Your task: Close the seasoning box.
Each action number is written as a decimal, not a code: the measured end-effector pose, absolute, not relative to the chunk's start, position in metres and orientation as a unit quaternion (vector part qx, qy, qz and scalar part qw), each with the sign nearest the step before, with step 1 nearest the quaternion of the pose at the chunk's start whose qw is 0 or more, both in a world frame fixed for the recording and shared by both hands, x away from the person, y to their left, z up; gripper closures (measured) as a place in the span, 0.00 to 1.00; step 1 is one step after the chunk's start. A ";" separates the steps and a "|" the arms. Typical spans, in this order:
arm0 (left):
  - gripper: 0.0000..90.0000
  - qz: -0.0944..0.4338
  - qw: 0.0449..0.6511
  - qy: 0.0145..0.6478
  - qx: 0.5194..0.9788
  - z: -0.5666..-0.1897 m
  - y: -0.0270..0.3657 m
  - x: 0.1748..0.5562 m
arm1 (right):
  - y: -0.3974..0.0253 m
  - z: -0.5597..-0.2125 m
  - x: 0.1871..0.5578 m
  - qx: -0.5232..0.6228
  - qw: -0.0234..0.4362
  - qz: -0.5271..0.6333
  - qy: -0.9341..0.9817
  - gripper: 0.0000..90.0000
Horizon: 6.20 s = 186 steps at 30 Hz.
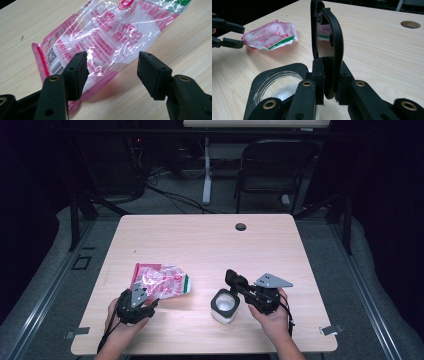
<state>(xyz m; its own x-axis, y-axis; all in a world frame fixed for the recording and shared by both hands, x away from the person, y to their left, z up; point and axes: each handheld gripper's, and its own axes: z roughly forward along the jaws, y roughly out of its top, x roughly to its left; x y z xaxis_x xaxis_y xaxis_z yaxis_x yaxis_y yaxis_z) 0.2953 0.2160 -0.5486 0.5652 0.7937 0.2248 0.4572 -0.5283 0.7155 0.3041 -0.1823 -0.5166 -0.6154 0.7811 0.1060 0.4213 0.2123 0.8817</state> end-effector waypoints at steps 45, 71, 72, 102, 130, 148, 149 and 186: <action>0.46 0.271 0.307 0.372 0.833 -0.550 0.212 0.300 | -0.161 -0.513 0.285 0.336 0.238 0.463 0.785 0.75; 0.46 0.270 0.307 0.371 0.834 -0.551 0.212 0.300 | -0.152 -0.510 0.279 0.317 0.228 0.477 0.788 0.60; 0.46 0.270 0.307 0.371 0.834 -0.551 0.212 0.300 | -0.151 -0.510 0.279 0.317 0.228 0.477 0.787 0.60; 0.46 0.269 0.306 0.369 0.836 -0.552 0.210 0.302 | -0.137 -0.512 0.270 0.278 0.226 0.469 0.807 0.51; 0.46 0.273 0.316 0.378 0.826 -0.550 0.213 0.307 | -0.135 -0.512 0.265 0.276 0.211 0.476 0.808 0.51; 0.46 0.278 0.321 0.377 0.824 -0.549 0.216 0.308 | -0.135 -0.510 0.262 0.280 0.210 0.478 0.806 0.52; 0.46 0.276 0.321 0.377 0.824 -0.549 0.217 0.308 | -0.136 -0.509 0.262 0.281 0.211 0.477 0.806 0.52; 0.46 0.263 0.350 0.394 0.808 -0.547 0.220 0.328 | -0.205 -0.523 0.277 0.422 0.235 0.486 0.729 0.48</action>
<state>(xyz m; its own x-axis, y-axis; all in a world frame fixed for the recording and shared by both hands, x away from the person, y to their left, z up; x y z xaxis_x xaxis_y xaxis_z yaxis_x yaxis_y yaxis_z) 0.3277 0.2199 -0.5468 0.5516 0.8206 0.1497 0.4530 -0.4454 0.7723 0.2769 -0.2045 -0.5228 -0.5334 0.8432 0.0671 0.3866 0.1724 0.9060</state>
